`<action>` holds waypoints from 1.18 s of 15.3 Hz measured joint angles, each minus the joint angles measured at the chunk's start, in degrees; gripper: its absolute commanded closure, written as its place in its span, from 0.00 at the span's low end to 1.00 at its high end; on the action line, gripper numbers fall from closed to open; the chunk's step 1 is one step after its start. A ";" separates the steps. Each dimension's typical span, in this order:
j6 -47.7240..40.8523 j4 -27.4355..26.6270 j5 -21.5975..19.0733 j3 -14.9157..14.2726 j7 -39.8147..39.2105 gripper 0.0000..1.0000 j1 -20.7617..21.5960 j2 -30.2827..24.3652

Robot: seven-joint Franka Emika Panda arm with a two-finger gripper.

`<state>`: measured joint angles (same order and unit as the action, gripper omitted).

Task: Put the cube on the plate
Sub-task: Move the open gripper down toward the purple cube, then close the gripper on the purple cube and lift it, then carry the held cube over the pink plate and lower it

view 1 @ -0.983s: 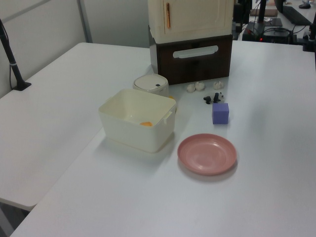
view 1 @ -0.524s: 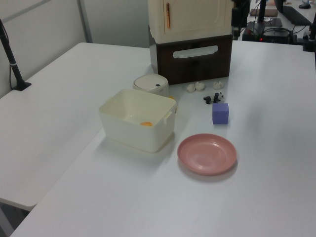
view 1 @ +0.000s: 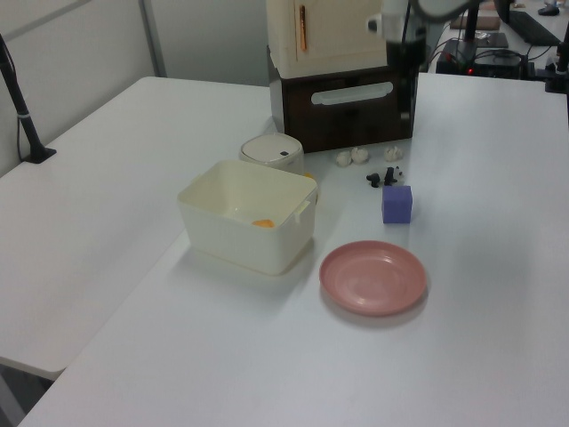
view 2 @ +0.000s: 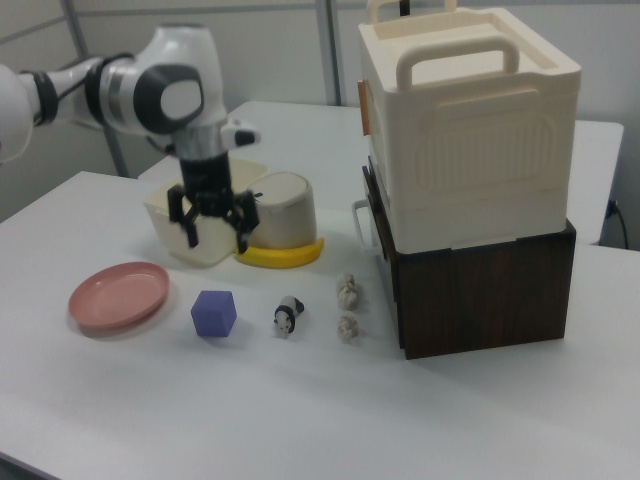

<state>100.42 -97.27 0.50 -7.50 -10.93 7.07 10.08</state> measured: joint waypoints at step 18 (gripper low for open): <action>6.90 -2.61 -0.39 0.07 6.08 0.57 8.81 12.89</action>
<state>107.32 -99.88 0.11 -7.43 -4.85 15.87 22.97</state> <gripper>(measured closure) 0.432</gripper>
